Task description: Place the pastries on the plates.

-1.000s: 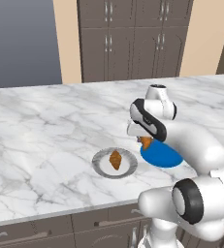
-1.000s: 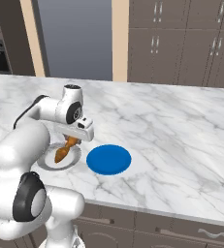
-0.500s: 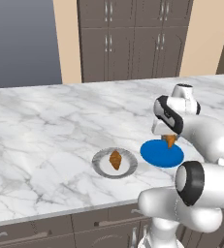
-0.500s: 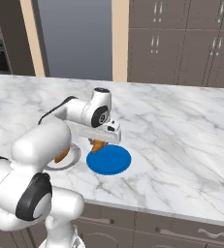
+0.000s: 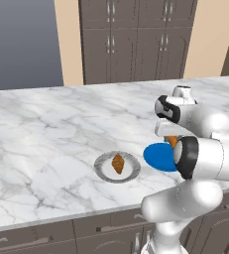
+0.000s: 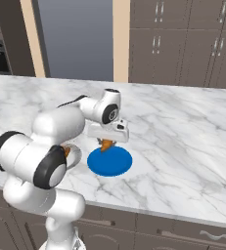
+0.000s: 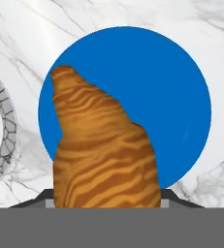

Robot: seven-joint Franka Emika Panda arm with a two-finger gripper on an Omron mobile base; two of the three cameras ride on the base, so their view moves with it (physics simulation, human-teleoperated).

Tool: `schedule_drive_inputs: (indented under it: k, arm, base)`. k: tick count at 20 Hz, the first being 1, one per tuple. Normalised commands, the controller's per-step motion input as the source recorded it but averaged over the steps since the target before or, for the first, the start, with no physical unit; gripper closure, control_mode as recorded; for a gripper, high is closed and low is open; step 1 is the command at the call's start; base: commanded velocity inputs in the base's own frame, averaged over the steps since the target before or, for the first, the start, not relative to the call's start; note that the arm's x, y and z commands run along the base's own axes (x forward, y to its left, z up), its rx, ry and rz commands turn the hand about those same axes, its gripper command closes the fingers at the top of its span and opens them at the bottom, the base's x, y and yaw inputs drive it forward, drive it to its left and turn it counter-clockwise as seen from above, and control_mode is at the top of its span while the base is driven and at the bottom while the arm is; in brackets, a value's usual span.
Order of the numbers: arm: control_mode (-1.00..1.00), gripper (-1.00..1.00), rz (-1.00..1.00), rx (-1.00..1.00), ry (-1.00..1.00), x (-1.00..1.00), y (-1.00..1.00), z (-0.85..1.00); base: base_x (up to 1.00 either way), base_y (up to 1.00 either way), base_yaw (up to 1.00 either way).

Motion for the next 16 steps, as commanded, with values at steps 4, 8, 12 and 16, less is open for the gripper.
schedule_drive_inputs:
  k: [4,8,12,16]
  arm:
    - [-1.0,1.0,0.01,0.0,0.16,0.0,0.0,-0.45]
    - [-1.0,1.0,0.03,0.01,0.14,0.0,0.0,-0.59]
    - [-1.0,1.0,0.02,0.0,0.09,0.09,0.0,-0.52]
    - [-1.0,1.0,0.0,0.0,0.03,0.31,-0.01,-0.18]
  base:
    - [0.0,0.0,0.0]
    - [0.0,0.0,0.0]
    - [0.0,0.0,0.0]
    - [0.0,0.0,0.0]
